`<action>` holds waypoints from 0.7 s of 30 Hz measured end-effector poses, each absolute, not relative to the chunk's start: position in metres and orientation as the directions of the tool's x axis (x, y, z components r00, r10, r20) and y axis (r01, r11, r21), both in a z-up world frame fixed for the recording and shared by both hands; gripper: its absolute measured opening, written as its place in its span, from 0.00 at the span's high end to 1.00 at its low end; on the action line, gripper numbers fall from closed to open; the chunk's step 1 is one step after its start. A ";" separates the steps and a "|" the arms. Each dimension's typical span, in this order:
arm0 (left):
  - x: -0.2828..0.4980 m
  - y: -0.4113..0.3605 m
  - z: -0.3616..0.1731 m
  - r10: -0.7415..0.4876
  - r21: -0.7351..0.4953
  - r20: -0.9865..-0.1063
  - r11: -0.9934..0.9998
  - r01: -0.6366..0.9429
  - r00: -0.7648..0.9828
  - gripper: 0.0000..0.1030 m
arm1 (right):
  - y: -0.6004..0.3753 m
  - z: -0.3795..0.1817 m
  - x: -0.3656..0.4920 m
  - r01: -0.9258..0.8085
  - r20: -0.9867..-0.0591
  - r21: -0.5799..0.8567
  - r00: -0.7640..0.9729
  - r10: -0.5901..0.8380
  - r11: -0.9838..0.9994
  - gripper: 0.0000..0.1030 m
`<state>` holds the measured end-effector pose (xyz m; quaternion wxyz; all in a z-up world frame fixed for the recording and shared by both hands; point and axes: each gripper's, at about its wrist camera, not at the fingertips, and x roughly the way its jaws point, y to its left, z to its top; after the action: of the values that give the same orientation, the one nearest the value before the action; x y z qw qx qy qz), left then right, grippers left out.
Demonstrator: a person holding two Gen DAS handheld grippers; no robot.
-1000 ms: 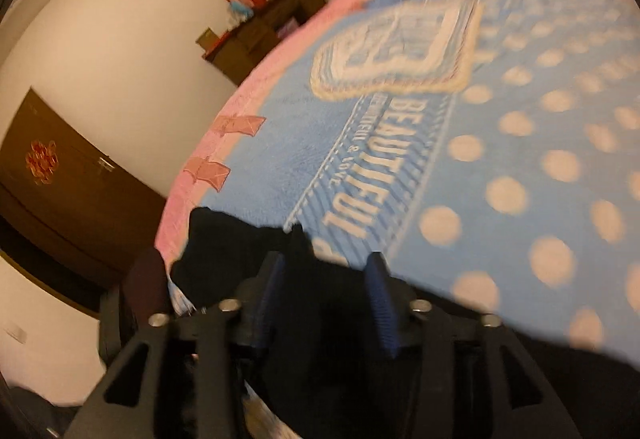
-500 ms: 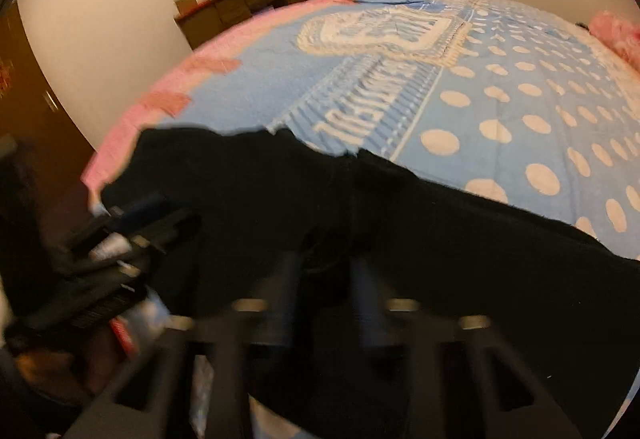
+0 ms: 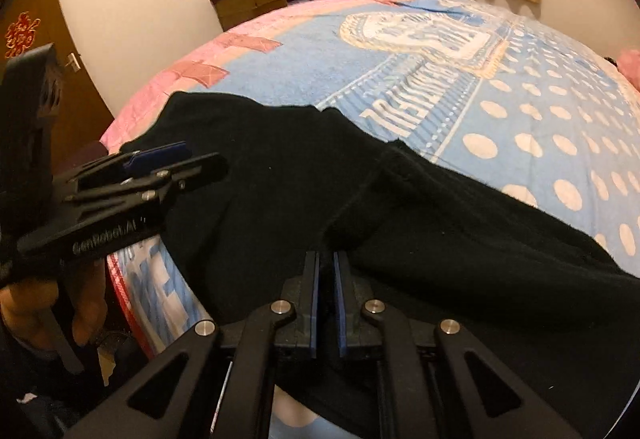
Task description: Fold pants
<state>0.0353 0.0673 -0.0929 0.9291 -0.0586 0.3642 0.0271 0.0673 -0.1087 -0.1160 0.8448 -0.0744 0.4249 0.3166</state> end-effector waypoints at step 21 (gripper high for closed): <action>0.062 0.238 -0.116 0.005 -0.213 -0.803 0.931 -0.295 0.596 0.22 | -0.174 -0.102 0.069 -0.422 -0.644 0.234 0.607 0.465 0.876 0.46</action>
<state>0.0625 0.2379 -0.1160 0.8780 -0.1643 0.4413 0.0855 0.0694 -0.1737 -0.1020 0.8960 0.0293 0.3675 0.2475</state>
